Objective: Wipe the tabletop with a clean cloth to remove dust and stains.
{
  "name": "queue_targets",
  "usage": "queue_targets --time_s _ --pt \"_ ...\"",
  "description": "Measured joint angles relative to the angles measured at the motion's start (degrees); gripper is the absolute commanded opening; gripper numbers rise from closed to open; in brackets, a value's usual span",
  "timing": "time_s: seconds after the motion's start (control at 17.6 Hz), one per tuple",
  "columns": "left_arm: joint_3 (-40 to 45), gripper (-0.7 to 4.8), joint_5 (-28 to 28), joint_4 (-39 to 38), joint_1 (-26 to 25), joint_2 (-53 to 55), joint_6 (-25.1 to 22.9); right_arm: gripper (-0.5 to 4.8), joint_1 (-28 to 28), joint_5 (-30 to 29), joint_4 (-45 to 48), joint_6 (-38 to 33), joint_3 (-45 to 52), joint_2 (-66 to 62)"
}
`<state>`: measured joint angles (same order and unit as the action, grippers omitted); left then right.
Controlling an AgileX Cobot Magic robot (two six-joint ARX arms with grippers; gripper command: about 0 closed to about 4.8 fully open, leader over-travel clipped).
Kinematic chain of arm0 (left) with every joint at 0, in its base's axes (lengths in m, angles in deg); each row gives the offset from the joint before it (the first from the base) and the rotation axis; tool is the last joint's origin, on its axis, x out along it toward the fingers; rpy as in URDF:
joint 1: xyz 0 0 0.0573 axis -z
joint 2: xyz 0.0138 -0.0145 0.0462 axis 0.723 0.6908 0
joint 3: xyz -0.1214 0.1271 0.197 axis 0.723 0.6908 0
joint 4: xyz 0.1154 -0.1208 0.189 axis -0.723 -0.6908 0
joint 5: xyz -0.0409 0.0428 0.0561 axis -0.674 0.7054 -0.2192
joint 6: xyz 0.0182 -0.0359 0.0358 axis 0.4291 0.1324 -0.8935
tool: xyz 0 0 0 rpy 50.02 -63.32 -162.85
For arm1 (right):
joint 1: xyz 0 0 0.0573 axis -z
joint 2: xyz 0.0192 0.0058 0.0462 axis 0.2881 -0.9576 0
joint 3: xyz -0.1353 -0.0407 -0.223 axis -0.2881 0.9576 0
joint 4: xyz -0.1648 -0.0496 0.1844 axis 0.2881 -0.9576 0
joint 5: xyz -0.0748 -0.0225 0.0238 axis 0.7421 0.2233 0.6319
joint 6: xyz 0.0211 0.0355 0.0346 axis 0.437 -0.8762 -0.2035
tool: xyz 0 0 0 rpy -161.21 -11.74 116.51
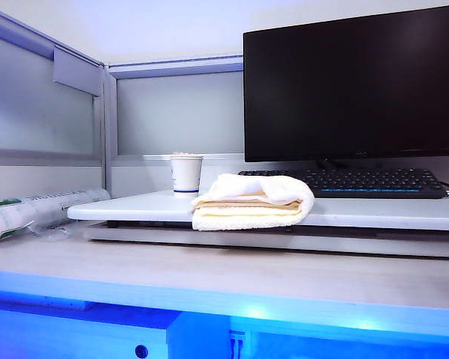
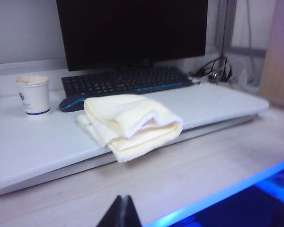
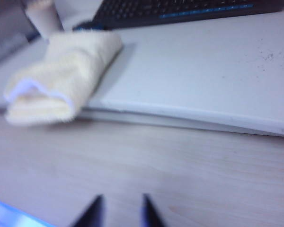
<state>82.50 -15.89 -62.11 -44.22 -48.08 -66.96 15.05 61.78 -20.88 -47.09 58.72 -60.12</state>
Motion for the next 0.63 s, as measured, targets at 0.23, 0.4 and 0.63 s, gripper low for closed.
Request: queue_targets --time_s 0.23,0.4,0.63 --pt "0.0 -0.05 -0.1 0.4 0.0 0.0 2.6 2.3 0.0 -3.9 4.0 -10.3 -1.6 -0.1" --pt "0.0 -0.05 -0.1 0.4 0.0 0.0 2.6 3.82 -0.1 -5.1 4.2 -12.1 -6.5 -0.5" --pt "0.0 -0.05 -0.1 0.4 0.0 0.0 2.7 4.79 -0.1 -6.8 4.1 -15.2 -15.3 -7.8"
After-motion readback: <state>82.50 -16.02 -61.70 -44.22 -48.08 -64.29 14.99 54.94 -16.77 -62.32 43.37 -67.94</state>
